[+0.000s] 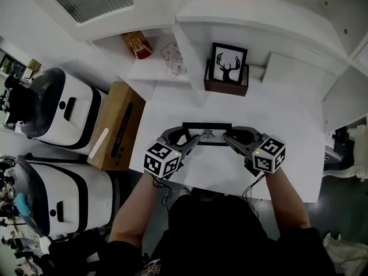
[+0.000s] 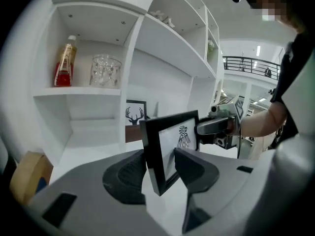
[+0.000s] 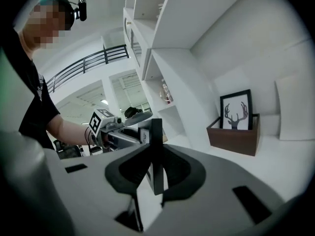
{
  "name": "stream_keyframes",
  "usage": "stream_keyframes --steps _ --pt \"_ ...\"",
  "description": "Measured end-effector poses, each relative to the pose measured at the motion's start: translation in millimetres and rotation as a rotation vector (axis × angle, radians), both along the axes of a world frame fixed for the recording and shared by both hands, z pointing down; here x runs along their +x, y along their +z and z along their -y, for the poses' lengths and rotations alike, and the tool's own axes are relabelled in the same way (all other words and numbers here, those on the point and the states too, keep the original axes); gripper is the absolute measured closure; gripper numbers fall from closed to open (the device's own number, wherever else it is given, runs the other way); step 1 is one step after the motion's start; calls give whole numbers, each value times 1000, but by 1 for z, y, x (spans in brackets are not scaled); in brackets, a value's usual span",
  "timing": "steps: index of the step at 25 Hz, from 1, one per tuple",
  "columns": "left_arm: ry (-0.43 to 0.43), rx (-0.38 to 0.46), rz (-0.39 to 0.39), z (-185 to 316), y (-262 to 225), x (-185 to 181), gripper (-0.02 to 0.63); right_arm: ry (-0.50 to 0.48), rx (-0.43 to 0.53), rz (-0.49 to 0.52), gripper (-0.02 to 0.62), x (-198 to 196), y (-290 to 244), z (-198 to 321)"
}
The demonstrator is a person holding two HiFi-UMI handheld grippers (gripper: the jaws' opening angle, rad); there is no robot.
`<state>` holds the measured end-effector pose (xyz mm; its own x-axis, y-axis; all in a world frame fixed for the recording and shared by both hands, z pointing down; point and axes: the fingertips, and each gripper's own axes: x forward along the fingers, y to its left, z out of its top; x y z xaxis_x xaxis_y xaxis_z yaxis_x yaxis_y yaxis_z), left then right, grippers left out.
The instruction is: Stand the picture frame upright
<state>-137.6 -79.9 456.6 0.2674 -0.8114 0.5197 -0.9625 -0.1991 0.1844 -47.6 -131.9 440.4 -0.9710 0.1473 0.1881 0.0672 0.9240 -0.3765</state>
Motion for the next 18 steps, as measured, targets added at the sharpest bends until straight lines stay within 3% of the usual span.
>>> stream_keyframes --steps 10,18 --pt "-35 3 43 5 13 -51 420 71 107 -54 529 -49 12 3" --pt "28 -20 88 25 34 -93 420 217 149 -135 528 -87 38 18"
